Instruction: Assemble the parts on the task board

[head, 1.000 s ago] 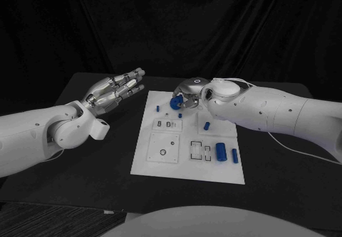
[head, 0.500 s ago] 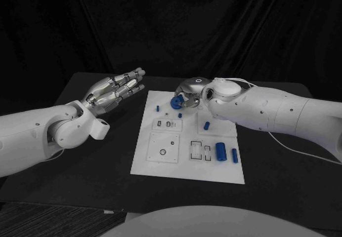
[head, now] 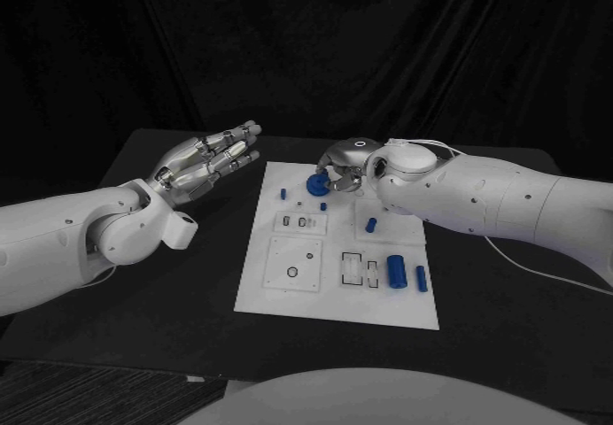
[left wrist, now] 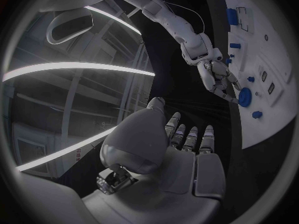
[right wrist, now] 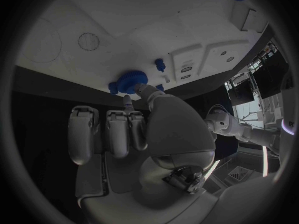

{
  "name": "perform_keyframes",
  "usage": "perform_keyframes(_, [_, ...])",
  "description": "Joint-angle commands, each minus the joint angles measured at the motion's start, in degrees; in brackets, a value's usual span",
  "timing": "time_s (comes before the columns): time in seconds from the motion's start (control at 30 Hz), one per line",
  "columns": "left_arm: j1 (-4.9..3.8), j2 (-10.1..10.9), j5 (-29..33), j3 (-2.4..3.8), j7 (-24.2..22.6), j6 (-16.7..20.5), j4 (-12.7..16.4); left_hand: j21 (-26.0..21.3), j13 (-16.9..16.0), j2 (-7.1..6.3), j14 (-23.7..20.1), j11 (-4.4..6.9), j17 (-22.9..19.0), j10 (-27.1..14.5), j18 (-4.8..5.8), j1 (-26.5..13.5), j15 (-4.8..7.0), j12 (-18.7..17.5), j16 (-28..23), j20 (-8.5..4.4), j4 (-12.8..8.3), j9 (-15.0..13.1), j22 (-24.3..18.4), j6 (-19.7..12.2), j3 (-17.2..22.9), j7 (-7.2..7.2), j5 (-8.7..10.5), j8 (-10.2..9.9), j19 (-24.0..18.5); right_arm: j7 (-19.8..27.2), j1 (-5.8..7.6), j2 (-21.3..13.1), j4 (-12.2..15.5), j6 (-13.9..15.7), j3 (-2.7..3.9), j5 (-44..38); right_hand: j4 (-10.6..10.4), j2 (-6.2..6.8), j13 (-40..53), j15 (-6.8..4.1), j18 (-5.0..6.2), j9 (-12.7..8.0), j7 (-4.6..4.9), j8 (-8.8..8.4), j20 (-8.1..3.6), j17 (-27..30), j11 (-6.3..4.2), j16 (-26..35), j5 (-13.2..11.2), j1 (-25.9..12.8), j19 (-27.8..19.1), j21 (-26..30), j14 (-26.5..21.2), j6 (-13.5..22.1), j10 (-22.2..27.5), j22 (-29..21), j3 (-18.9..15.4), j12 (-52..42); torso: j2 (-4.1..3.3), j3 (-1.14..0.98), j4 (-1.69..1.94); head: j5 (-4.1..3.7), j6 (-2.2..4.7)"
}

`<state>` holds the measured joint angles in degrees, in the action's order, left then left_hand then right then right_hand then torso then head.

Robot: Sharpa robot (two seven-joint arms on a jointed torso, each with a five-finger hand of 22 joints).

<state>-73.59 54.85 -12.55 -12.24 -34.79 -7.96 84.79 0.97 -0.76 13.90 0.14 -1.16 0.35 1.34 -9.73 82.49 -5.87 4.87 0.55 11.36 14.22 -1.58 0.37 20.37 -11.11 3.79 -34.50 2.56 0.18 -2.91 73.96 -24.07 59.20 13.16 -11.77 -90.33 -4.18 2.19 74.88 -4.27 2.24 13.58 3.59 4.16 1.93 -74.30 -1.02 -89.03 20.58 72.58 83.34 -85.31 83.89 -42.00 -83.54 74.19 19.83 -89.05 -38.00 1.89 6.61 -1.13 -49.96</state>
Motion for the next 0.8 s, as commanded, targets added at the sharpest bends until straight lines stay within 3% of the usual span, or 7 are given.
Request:
perform_keyframes(0.03, [0.08, 0.0, 0.0, 0.06, -0.7, -0.8, 0.0, -0.4, -0.3, 0.13, 0.3, -0.21, -0.1, -0.2, 0.73, 0.6, -0.68, 0.6, -0.2, 0.06, -0.2, -0.8, 0.1, -0.1, 1.9, -0.32, -0.93, 0.7, 0.4, -0.6, -0.16, -0.3, 0.3, 0.7, 0.01, 0.1, 0.3, 0.87, 15.1, -0.37, -0.48, -0.8, 0.03, -0.37, -0.06, -15.7, -0.35, -1.0, -0.8, -1.2, 2.7, 1.1, 6.1, 1.1, -6.5, 12.8, -0.6, -1.0, -0.01, 0.0, 0.0, 0.12, 0.0])
perform_keyframes(0.13, [0.08, 0.0, 0.0, 0.06, -0.6, -0.8, 0.0, -0.4, -0.3, 0.16, 0.3, -0.22, -0.1, -0.2, 0.75, 0.6, -0.7, 0.6, -0.2, 0.06, -0.2, -0.8, 0.1, -0.1, 2.0, -0.31, -1.0, 0.7, 0.4, -0.2, -0.17, -0.6, 0.5, 0.9, 0.01, 0.1, 0.5, 1.08, 15.1, -0.44, -0.48, -1.4, -0.12, -0.46, -0.1, -15.7, -0.45, -1.0, -1.5, -1.3, 2.8, 1.1, 6.1, 2.2, -6.5, 12.8, -0.8, -1.0, -0.01, 0.0, 0.0, 0.2, -0.01])
perform_keyframes(0.27, [0.08, 0.1, 0.0, 0.05, -0.6, -0.9, 0.0, -0.4, -0.3, 0.16, 0.3, -0.22, -0.1, -0.2, 0.75, 0.6, -0.7, 0.6, -0.2, 0.06, -0.2, -0.8, 0.1, -0.1, 2.0, -0.31, -1.0, 0.7, 0.4, 0.1, -0.17, -0.9, 0.7, 1.0, 0.01, 0.2, 1.0, 1.16, 15.1, -0.67, -0.47, -3.1, -0.55, -0.84, -0.27, -15.7, -0.77, -1.0, -1.8, -1.0, 2.8, 1.1, 6.1, 6.6, -6.5, 12.9, -0.9, -1.0, -0.01, 0.0, 0.02, 0.14, 0.0])
perform_keyframes(0.37, [0.08, 0.0, 0.0, 0.05, -0.6, -0.9, 0.0, -0.4, -0.3, 0.16, 0.3, -0.22, -0.1, -0.2, 0.75, 0.6, -0.7, 0.6, -0.2, 0.06, -0.2, -0.8, 0.1, -0.1, 2.0, -0.31, -1.0, 0.7, 0.4, 0.3, -0.17, -0.9, 0.7, 0.5, 0.01, 0.2, 2.8, 1.24, 15.1, -1.28, -0.46, -4.6, -1.36, -0.85, -0.78, -15.7, -1.47, -1.0, 1.7, 0.5, 2.8, 1.2, 6.1, 9.8, -6.5, 12.9, -0.2, -1.0, -0.01, 0.0, 0.02, 0.14, 0.0])
perform_keyframes(0.5, [0.08, -0.1, 0.0, 0.05, -0.6, -1.0, -0.1, -0.4, -0.3, 0.16, 0.3, -0.22, -0.1, -0.2, 0.75, 0.6, -0.7, 0.6, -0.2, 0.06, -0.2, -0.8, 0.1, -0.1, 2.0, -0.31, -1.0, 0.7, 0.4, 0.4, -0.2, -0.6, 0.4, -0.4, 0.01, 0.2, 3.7, 1.33, 15.1, -1.61, -0.45, -6.4, -1.82, -1.4, -1.14, -15.7, -1.86, -1.0, 3.3, 0.8, 2.8, 1.3, 6.1, 14.6, -6.5, 12.9, 0.2, -1.0, 0.0, 0.0, 0.01, 0.04, -0.01])
perform_keyframes(0.8, [0.09, -0.1, 0.0, 0.05, -0.5, -1.0, -0.1, -0.4, -0.3, 0.14, 0.4, -0.24, -0.1, -0.2, 0.76, 0.7, -0.72, 0.6, -0.2, 0.07, -0.3, -0.8, 0.1, -0.2, 2.0, -0.29, -1.03, 0.7, 0.4, 0.6, -0.5, 0.3, -0.7, -1.9, 0.01, 0.2, 3.9, 1.29, 15.1, -1.72, -0.41, -6.4, -2.0, -1.33, -1.23, -15.7, -2.0, -1.0, 3.6, 0.9, 2.7, 1.5, 6.1, 14.3, -6.5, 12.9, 0.4, -1.0, -0.02, 0.02, 0.02, 0.07, -0.03])
